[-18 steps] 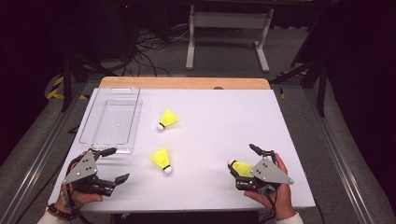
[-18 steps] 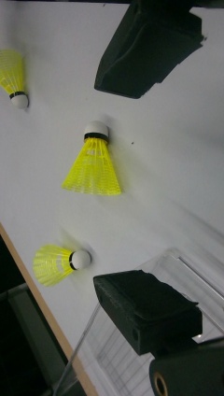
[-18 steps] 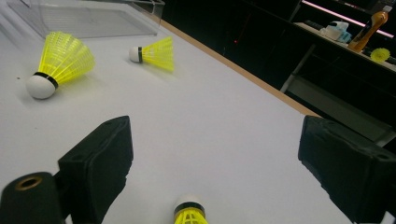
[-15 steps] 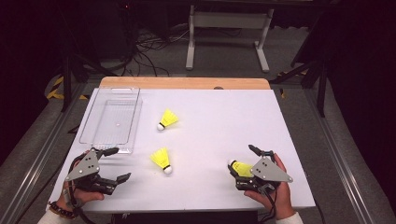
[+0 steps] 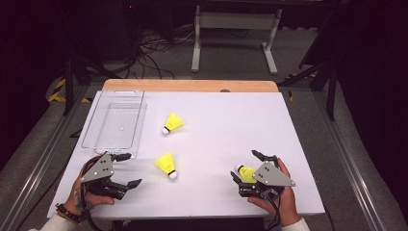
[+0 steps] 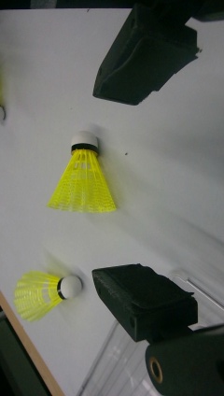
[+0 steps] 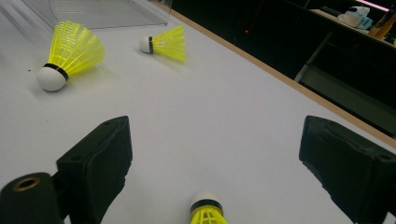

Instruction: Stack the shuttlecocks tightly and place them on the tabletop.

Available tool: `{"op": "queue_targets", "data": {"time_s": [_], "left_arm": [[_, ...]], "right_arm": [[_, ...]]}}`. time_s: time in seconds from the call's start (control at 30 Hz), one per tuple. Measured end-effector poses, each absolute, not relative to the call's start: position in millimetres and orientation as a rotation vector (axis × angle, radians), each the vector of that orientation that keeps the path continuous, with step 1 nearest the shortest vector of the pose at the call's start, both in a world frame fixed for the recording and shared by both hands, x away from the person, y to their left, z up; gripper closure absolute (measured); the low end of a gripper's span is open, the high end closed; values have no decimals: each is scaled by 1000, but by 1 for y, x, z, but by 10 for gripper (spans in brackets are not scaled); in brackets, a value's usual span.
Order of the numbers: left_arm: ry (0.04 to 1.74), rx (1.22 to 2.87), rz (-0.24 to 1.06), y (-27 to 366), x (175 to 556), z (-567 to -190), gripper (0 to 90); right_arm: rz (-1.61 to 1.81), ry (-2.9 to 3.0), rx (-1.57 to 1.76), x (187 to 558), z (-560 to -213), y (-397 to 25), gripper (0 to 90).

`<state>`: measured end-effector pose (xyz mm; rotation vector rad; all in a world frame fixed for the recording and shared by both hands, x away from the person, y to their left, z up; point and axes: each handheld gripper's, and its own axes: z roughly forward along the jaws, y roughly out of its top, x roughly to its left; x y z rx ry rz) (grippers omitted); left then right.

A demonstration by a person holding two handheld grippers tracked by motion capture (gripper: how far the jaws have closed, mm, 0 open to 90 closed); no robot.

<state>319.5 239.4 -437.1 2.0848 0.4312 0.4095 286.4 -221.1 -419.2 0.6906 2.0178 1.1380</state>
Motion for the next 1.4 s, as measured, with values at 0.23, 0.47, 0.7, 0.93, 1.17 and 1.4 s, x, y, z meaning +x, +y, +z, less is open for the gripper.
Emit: {"op": "queue_targets", "data": {"time_s": [0.23, 0.47, 0.7, 0.93, 1.17, 1.4], "left_arm": [[437, 2158, 354, 216, 333, -439, 163], [444, 2222, 336, 197, 346, -445, 181], [423, 2256, 326, 186, 354, -449, 193], [416, 2284, 310, 179, 363, -453, 229], [420, 2299, 263, 179, 367, -457, 309], [407, 2309, 233, 182, 370, -457, 407]], "right_arm": [[1125, 2033, 684, 287, -421, -219, 109], [1119, 2052, 680, 288, -422, -217, 111], [1114, 2065, 677, 288, -424, -216, 113], [1106, 2076, 673, 289, -425, -216, 115], [1102, 2082, 672, 289, -426, -216, 117], [1101, 2089, 670, 289, -426, -215, 119]]}}
